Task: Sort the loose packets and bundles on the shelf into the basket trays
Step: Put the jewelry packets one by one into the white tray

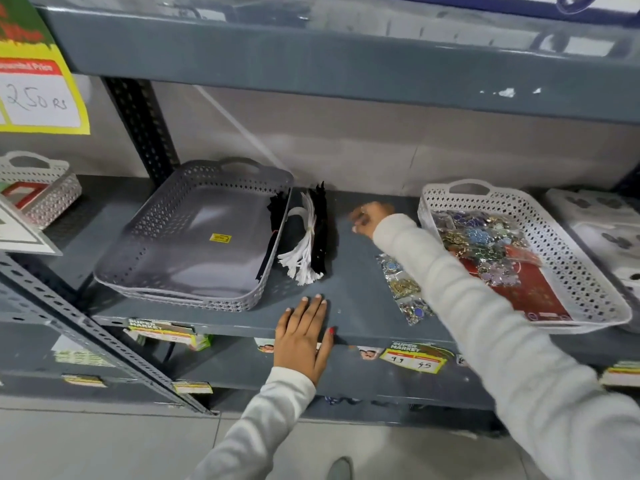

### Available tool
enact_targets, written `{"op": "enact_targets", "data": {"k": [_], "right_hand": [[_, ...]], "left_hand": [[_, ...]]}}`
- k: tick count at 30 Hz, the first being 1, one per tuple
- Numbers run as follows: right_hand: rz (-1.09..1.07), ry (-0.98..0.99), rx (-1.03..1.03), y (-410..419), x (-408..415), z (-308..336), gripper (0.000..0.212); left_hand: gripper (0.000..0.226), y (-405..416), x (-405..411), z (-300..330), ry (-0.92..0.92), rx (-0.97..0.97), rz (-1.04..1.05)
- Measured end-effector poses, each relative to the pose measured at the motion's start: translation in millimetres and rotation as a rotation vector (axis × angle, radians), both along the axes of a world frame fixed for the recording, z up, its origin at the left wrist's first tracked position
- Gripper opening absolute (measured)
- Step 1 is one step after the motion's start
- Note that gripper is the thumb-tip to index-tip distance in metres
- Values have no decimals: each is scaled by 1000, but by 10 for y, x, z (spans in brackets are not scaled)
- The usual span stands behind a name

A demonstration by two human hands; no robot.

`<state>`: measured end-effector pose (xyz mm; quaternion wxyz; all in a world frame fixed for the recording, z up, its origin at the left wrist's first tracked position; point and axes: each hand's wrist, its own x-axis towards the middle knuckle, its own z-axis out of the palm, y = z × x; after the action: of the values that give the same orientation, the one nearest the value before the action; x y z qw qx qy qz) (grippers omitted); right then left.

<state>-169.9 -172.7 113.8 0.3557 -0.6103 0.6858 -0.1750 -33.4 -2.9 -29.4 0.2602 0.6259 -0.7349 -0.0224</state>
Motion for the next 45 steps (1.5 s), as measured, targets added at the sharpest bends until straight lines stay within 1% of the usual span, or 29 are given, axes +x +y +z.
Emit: {"op": "enact_targets", "data": {"k": [1, 3, 6, 9, 10, 11, 14, 15, 17, 18, 20, 21, 24, 25, 28, 30, 32, 35, 37, 39, 41, 43, 44, 45], "right_hand": [[-10, -12, 32, 59, -134, 36, 16], [20, 83, 145, 230, -374, 90, 20], [13, 237, 242, 447, -631, -30, 21], [-104, 206, 322, 572, -670, -133, 35], [-99, 232, 330, 622, -660, -140, 35], [-121, 220, 337, 690, -679, -153, 33], [-63, 349, 225, 792, -718, -170, 15], [-72, 334, 225, 794, -711, -186, 18], [-57, 333, 268, 842, -719, -206, 32], [-51, 330, 267, 857, -746, -236, 33], [-37, 336, 184, 853, -774, -263, 23], [-14, 366, 155, 890, -787, -252, 22], [77, 443, 256, 958, -755, -140, 35], [91, 448, 268, 960, -718, -74, 35], [171, 502, 220, 979, -743, 79, 30], [195, 533, 80, 979, -838, 184, 26], [147, 485, -68, 912, -1004, 327, 25], [-44, 403, -224, 758, -1281, 539, 24], [-164, 364, -250, 640, -1478, 549, 26], [-222, 407, -191, 580, -1597, 494, 25], [-252, 468, -66, 567, -1657, 390, 23], [-231, 448, 42, 541, -1668, 290, 25], [-223, 450, 81, 523, -1649, 238, 23], [-222, 453, 83, 507, -1636, 175, 22]], "left_hand": [[49, 0, -1, 4, -2, -1, 3], [49, 4, -3, 17, 3, 2, 6], [50, 8, -8, 21, -7, 15, 2], [50, 20, -29, 31, -28, 29, -2], [50, 23, -42, 44, -31, 27, -6], [51, 31, -68, 64, -34, 19, -19], [54, 38, -208, 205, -79, 20, -120], [55, 16, -269, 263, -107, 35, -156], [57, -46, -403, 345, -189, 97, -209], [58, -84, -467, 377, -234, 153, -222], [62, -149, -560, 382, -285, 246, -219], [66, -162, -583, 373, -292, 272, -208], [92, -183, -610, 308, -334, 292, -205], [96, -189, -608, 296, -323, 308, -217], [97, -194, -604, 313, -328, 308, -206], [88, -192, -610, 298, -332, 299, -194], [80, -189, -617, 286, -327, 299, -185], [93, -190, -618, 296, -327, 308, -179], [96, -193, -621, 290, -318, 301, -180], [96, -187, -616, 287, -311, 291, -176], [96, -181, -623, 286, -304, 286, -168], [97, -178, -625, 296, -316, 282, -168], [97, -175, -624, 299, -321, 284, -168], [96, -177, -625, 304, -319, 287, -168]]}}
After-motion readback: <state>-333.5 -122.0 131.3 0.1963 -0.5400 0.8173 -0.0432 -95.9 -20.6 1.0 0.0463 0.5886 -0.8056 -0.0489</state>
